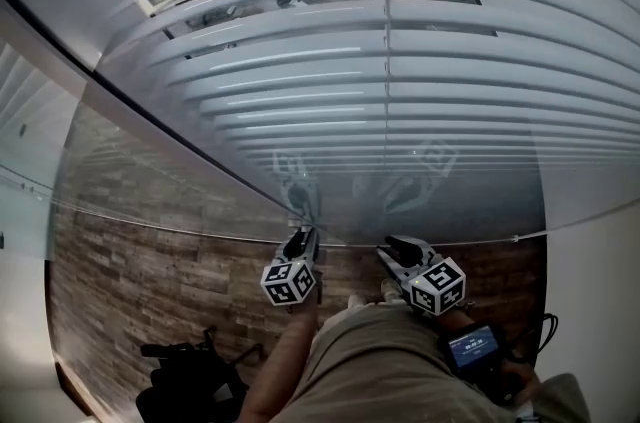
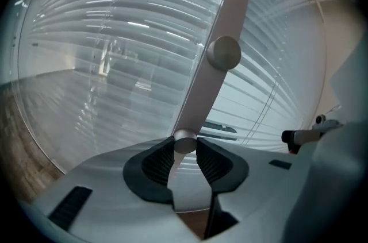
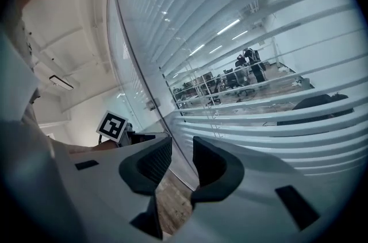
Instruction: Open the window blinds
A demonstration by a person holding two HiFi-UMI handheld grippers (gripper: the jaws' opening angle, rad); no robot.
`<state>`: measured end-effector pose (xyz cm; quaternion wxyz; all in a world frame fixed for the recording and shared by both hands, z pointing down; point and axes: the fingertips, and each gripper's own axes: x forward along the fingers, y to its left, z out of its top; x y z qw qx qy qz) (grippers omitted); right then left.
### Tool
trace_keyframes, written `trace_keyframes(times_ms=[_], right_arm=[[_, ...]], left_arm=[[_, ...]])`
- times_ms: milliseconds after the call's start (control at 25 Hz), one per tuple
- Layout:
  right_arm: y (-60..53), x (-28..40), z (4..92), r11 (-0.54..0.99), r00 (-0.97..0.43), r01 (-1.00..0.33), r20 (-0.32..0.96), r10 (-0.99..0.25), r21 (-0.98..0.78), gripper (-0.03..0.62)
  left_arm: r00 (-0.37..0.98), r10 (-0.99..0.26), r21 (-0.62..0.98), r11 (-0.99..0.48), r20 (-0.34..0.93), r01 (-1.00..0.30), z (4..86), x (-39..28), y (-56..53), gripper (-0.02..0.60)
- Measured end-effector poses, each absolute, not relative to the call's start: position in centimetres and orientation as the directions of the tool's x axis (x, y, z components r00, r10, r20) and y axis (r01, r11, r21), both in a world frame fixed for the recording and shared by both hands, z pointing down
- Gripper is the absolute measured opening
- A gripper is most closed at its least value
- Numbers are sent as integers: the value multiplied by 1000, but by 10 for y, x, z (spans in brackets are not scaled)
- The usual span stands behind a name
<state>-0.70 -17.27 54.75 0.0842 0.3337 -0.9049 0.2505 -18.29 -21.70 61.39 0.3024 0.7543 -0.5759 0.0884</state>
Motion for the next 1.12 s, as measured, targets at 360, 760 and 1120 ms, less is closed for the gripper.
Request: trace_keyframes(times_ms=[360,760,1120], right_arm=[[-164,-4,560,658,-768,-640,306,-562,-398,120],[-163,-7,554,666,-775,-631,304,-554,-397,120],[-159,-3,552,686,-754,-656,303,-583,-313,120]], left_arm=[[350,-817,434,-138,459,-890,627,-181,-211,135],[376,-828,458,-167,416,-873,619,-187,-215,138],[363,-851,313,-251,380,-916,611,-182,-192,189]])
